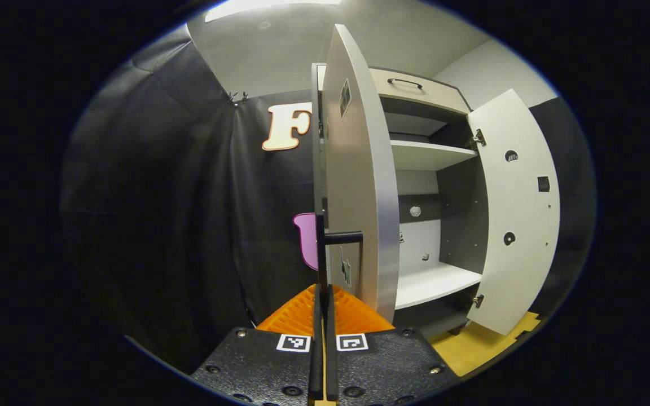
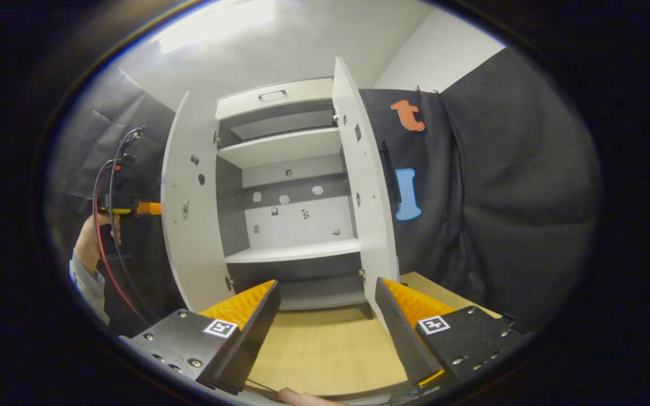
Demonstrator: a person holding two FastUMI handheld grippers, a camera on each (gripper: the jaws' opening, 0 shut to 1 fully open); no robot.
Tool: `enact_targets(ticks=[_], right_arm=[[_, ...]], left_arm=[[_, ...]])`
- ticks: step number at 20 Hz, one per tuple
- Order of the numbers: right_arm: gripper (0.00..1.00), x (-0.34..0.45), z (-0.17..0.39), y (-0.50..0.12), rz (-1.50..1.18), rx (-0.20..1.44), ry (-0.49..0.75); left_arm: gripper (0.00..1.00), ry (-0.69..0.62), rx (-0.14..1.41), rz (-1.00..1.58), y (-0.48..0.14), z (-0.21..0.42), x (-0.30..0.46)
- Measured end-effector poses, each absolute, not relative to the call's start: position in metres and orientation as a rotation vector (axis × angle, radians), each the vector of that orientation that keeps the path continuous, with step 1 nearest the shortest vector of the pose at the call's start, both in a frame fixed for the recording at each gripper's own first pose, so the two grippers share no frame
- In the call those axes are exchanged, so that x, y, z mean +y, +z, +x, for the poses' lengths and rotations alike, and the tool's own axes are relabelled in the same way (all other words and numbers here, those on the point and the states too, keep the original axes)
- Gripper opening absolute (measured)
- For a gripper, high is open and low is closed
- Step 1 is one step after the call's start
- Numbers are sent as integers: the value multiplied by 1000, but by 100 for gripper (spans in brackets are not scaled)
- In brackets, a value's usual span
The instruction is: Open the right door of the double-door shoe cabinet with the right hand, and open the left door with the left hand.
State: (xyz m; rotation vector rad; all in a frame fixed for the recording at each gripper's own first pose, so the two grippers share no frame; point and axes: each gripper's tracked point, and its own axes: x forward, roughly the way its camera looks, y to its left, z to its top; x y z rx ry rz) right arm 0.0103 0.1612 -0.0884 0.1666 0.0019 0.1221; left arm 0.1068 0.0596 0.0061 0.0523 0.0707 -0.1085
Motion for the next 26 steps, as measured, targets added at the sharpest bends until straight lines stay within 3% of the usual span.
enact_targets(ticks=[5,18,20,22,25,26], right_arm=[[100,166,11,-90,149,4,115],[100,162,14,-93,145,10,110],[100,161,15,-94,147,11,107],[100,161,17,-94,143,12,109],[100,163,18,-94,134,14,111],[100,163,18,-95,131,13,111]], left_arm=[[0,-186,78,-19,6,103,64],[3,-178,117,3,-6,101,66],[17,-181,144,6,-12,95,66],[19,-161,126,16,-11,90,72],[61,-124,87,47,-4,79,80],[67,-111,97,57,-7,73,82]])
